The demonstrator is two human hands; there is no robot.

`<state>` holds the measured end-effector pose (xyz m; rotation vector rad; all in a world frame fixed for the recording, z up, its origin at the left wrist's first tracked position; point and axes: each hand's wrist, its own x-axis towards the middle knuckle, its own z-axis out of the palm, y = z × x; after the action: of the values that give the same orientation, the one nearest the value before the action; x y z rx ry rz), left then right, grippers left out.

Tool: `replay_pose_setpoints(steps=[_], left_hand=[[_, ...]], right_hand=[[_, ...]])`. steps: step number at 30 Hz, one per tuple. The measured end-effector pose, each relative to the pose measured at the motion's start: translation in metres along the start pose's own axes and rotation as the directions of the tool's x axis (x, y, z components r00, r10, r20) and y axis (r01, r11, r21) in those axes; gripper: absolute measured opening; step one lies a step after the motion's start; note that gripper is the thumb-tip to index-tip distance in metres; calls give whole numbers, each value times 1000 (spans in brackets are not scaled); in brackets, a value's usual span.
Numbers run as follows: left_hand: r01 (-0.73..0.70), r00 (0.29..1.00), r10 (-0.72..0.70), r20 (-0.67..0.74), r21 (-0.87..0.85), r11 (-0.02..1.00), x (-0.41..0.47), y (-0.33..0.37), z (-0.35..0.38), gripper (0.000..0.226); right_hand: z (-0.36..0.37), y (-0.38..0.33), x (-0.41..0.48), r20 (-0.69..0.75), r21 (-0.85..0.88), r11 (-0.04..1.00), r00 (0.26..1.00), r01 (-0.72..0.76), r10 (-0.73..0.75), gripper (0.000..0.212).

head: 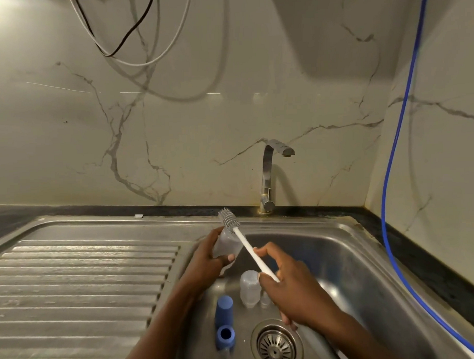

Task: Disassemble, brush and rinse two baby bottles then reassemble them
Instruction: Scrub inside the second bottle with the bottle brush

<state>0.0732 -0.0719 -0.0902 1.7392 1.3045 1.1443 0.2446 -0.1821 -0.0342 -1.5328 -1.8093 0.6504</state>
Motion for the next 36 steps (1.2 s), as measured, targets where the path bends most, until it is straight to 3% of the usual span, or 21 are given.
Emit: replay_pose_setpoints(steps=[6,15,21,26,31,36], left_hand=[[-32,990,29,-139,-24,999,0,-5,-12,59],[-41,995,29,100,114,993,-1,-4,-6,71],[10,1000,-7,-29,122,992,3,-13,-12,75],[-2,1000,6,-25,148,989,1,-7,-6,77],[-58,996,70,-56,190,980,-1,-5,-6,73],[-9,989,32,-144,159,987,4,-10,-14,74]], right_hand=[[5,3,-7,38,-25,1000,999,6,-5,33],[0,5,1,12,-7,1000,1000,-20,20,28],[3,3,-10,15,-35,999,1000,27,-27,33],[9,0,-5,-4,-108,994,1000,18,-18,35],[4,4,0,5,2,999,999,-39,39,32],[15,4,-15,-27,-115,993,999,39,-42,35]])
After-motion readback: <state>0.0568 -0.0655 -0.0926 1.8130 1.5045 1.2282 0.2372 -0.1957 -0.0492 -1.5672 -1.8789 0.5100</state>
